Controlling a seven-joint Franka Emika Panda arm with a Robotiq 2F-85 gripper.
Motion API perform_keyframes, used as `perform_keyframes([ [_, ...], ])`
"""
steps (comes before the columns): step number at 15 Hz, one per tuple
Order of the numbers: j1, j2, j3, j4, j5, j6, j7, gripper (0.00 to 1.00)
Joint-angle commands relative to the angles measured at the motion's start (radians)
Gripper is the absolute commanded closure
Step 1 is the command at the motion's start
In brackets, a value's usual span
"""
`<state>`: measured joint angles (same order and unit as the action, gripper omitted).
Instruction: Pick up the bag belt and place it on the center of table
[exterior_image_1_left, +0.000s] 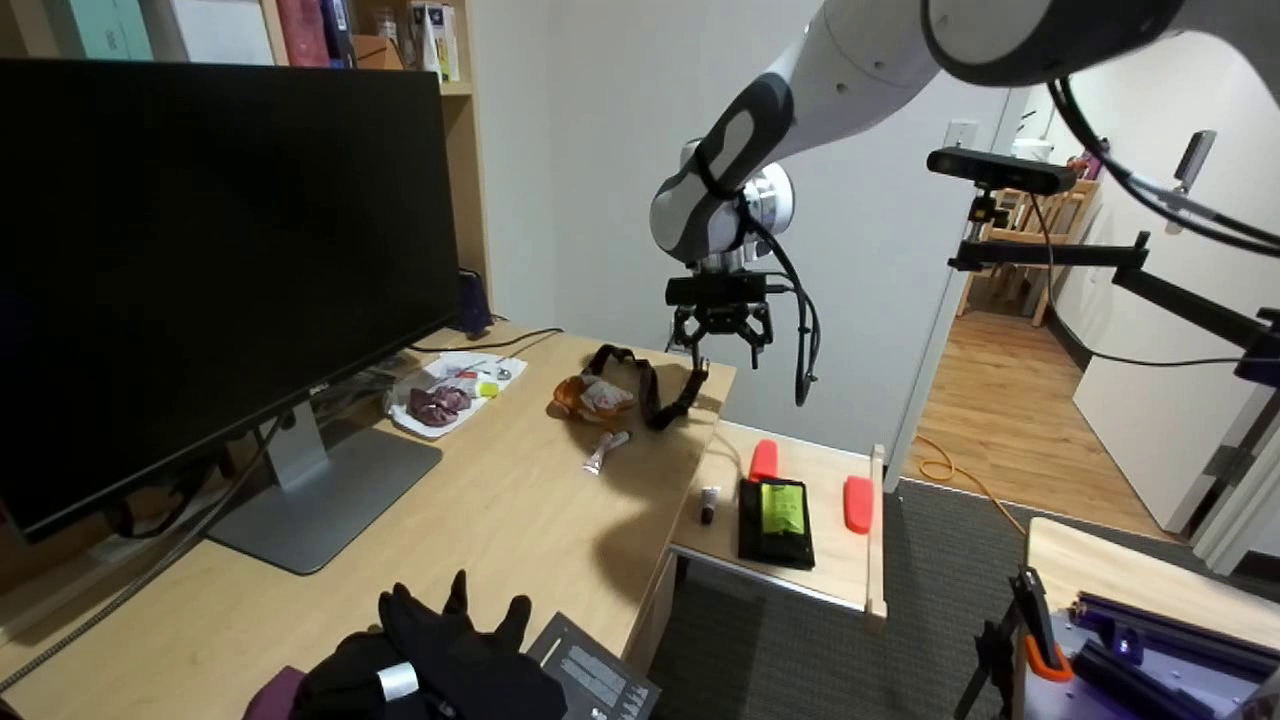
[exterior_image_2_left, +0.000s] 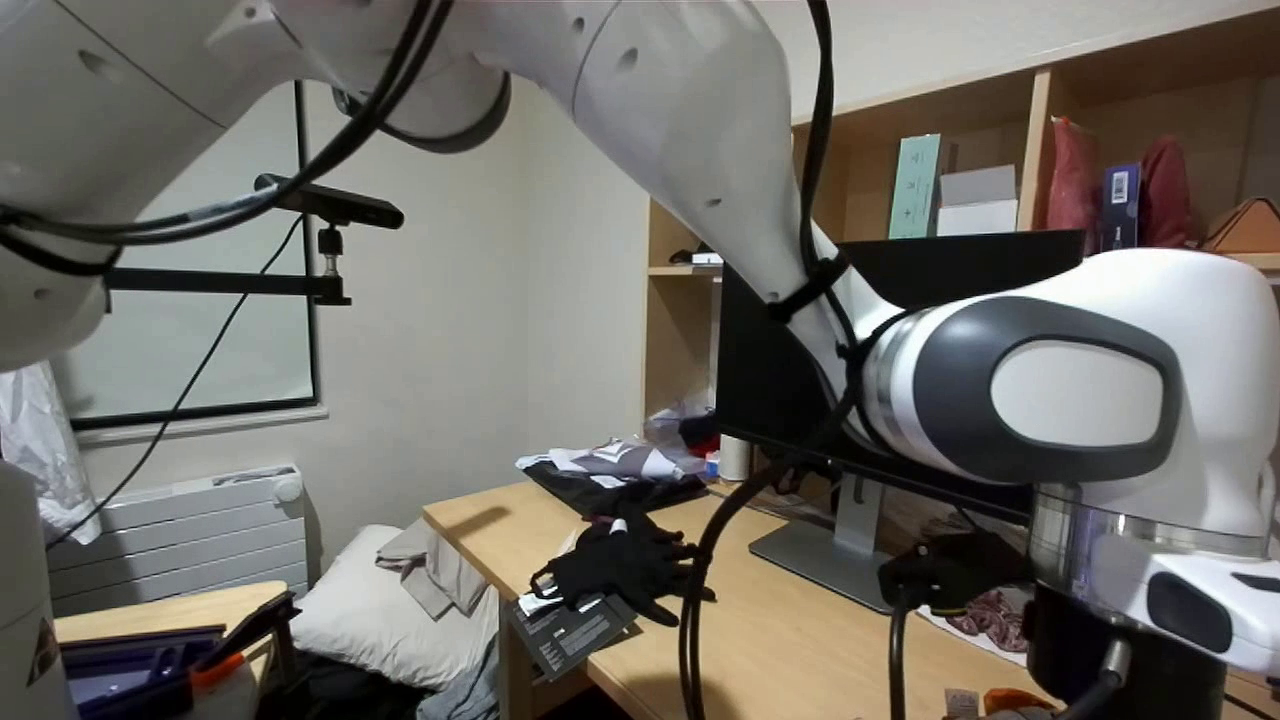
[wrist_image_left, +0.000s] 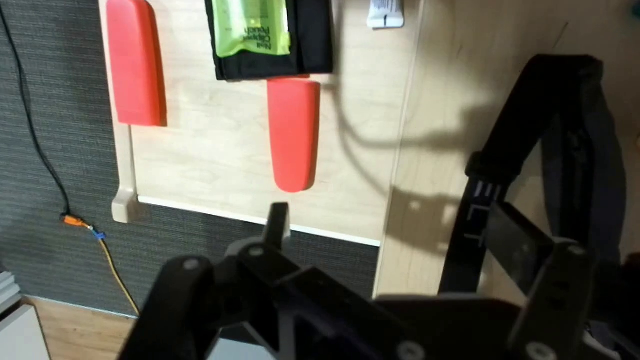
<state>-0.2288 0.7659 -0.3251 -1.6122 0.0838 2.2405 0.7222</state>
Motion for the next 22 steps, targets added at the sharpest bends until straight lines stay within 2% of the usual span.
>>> perform_keyframes([
  [1, 0.000, 0.092, -0.005, 0.131, -0.035, -0.018, -0.014, 0.00],
  [4, -0.030, 0.104, 0.022, 0.154, -0.006, -0.046, -0.049, 0.00],
  [5, -0.002, 0.092, 0.004, 0.126, -0.017, -0.017, -0.007, 0.00],
  [9, -0.019, 0.104, 0.016, 0.130, -0.006, 0.005, -0.033, 0.00],
  [16, -0.057, 0.233, 0.021, 0.303, 0.026, -0.051, 0.003, 0.00],
  [22, -0.112, 0.334, 0.055, 0.428, 0.064, 0.001, -0.016, 0.00],
])
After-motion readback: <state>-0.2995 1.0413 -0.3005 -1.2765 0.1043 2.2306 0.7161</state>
